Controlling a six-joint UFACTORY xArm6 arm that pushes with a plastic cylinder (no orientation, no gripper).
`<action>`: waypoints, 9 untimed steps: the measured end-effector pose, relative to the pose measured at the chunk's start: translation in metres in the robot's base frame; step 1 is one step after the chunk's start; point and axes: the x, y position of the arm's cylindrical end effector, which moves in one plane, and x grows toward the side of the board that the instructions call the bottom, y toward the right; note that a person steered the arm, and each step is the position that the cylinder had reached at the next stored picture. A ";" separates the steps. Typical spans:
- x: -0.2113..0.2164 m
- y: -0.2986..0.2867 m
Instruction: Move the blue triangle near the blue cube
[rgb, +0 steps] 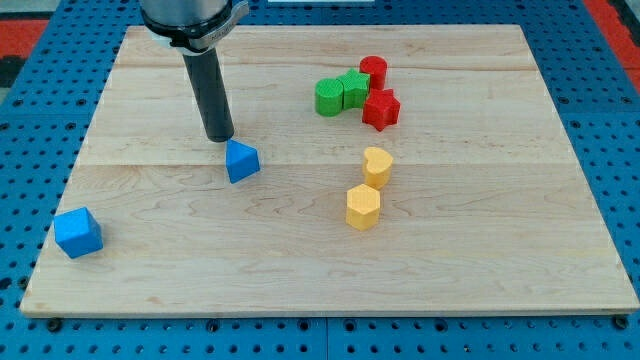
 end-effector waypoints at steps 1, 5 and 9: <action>-0.001 0.026; 0.040 0.000; 0.028 -0.037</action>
